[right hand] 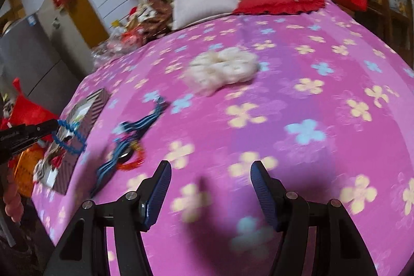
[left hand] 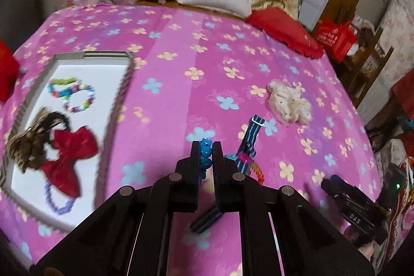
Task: Organize jewelry
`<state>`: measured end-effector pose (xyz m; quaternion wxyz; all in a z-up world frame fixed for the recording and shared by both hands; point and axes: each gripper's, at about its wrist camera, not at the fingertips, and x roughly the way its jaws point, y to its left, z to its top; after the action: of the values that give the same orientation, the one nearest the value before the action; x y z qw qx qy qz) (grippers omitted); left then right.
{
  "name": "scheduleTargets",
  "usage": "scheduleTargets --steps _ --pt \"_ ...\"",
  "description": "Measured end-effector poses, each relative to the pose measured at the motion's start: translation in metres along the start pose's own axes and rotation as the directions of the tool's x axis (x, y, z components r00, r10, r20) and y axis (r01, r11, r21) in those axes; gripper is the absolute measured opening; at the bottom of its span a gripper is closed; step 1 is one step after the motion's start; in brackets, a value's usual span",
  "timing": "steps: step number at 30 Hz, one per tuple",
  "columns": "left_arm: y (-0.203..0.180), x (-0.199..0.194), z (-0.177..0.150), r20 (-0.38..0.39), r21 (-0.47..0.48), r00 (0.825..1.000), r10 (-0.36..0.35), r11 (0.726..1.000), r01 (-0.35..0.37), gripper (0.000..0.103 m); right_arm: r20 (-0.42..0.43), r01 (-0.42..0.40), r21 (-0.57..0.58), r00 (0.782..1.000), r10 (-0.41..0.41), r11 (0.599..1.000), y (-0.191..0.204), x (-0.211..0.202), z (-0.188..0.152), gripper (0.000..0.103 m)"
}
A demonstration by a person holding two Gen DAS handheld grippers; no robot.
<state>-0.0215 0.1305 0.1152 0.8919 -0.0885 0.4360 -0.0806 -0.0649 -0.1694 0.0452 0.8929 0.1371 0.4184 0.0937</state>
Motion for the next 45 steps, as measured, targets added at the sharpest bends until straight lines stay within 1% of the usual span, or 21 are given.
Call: scheduleTargets --steps 3,5,9,12,13,14,17,20,23,26,27,28,29,30,31,34,37,39,41,45 --pt "0.018 -0.023 -0.012 0.039 -0.023 0.999 -0.001 1.000 0.002 0.007 -0.046 -0.037 -0.018 0.998 0.036 0.999 0.027 0.004 -0.002 0.061" --pt "0.032 -0.036 -0.020 0.051 -0.059 0.999 0.003 0.998 0.000 0.007 -0.075 -0.059 -0.024 0.996 0.057 0.998 0.041 0.011 0.002 0.061" --pt "0.055 -0.054 -0.035 0.075 -0.105 0.997 -0.001 0.994 0.009 0.007 -0.117 -0.080 -0.026 0.990 0.077 0.996 0.069 0.029 0.010 0.061" --pt "0.069 -0.064 -0.043 0.089 -0.119 0.996 -0.005 0.993 0.016 0.007 -0.153 -0.083 -0.045 0.985 0.075 0.996 0.092 0.042 0.011 0.061" --pt "0.074 -0.066 -0.045 0.093 -0.124 0.996 -0.008 0.992 0.020 0.007 -0.154 -0.071 -0.063 0.986 0.060 0.996 0.099 0.044 0.011 0.061" --pt "0.077 -0.067 -0.046 0.097 -0.126 0.995 -0.010 0.992 0.022 0.007 -0.134 -0.044 -0.091 0.990 0.032 0.995 0.106 0.045 0.013 0.061" --pt "0.087 -0.074 -0.052 0.116 -0.122 0.993 -0.015 0.992 0.030 0.007 -0.084 0.054 -0.160 0.994 -0.068 0.986 0.115 0.051 0.024 0.061" --pt "0.090 -0.078 -0.055 0.135 -0.105 0.991 -0.017 0.994 0.032 0.007 -0.114 0.089 -0.223 0.987 -0.116 0.971 0.117 0.072 0.030 0.061" --pt "0.095 -0.079 -0.058 0.143 -0.101 0.989 -0.025 0.994 0.039 0.007 -0.165 0.083 -0.259 0.978 -0.128 0.962 0.117 0.090 0.025 0.051" --pt "0.100 -0.077 -0.059 0.139 -0.107 0.990 -0.033 0.993 0.048 0.007 -0.172 0.101 -0.265 0.974 -0.150 0.959 0.114 0.104 0.021 0.042" --pt "0.101 -0.075 -0.060 0.136 -0.108 0.990 -0.033 0.993 0.048 0.007 -0.158 0.111 -0.271 0.975 -0.158 0.956 0.114 0.105 0.020 0.036" --pt "0.101 -0.075 -0.060 0.135 -0.109 0.990 -0.032 0.993 0.047 0.007 -0.152 0.114 -0.278 0.975 -0.161 0.954 0.116 0.106 0.019 0.032" --pt "0.101 -0.074 -0.061 0.132 -0.110 0.991 -0.032 0.993 0.046 0.007 -0.149 0.113 -0.284 0.976 -0.160 0.952 0.118 0.105 0.019 0.023" --pt "0.101 -0.072 -0.061 0.127 -0.113 0.991 -0.030 0.993 0.045 0.007 -0.156 0.095 -0.286 0.977 -0.145 0.953 0.120 0.105 0.017 0.011" --pt "0.101 -0.071 -0.061 0.125 -0.117 0.992 -0.029 0.992 0.044 0.007 -0.166 0.077 -0.288 0.978 -0.128 0.955 0.124 0.104 0.016 0.009" --pt "0.103 -0.071 -0.062 0.120 -0.134 0.992 -0.026 0.990 0.042 0.007 -0.194 0.009 -0.270 0.979 -0.064 0.963 0.133 0.098 0.009 0.009" --pt "0.103 -0.076 -0.062 0.126 -0.142 0.992 -0.019 0.989 0.037 0.007 -0.217 -0.088 -0.245 0.976 0.034 0.965 0.148 0.080 0.000 0.009" --pt "0.104 -0.081 -0.062 0.134 -0.144 0.991 -0.010 0.989 0.030 0.007 -0.246 -0.171 -0.214 0.962 0.116 0.962 0.158 0.067 -0.007 0.009" --pt "0.104 -0.087 -0.062 0.145 -0.144 0.989 0.005 0.990 0.016 0.007 -0.280 -0.250 -0.208 0.942 0.187 0.946 0.172 0.052 -0.017 0.009" --pt "0.106 -0.100 -0.064 0.158 -0.146 0.987 0.022 0.989 0.001 0.007 -0.333 -0.346 -0.221 0.905 0.263 0.912 0.195 0.029 -0.041 0.009"
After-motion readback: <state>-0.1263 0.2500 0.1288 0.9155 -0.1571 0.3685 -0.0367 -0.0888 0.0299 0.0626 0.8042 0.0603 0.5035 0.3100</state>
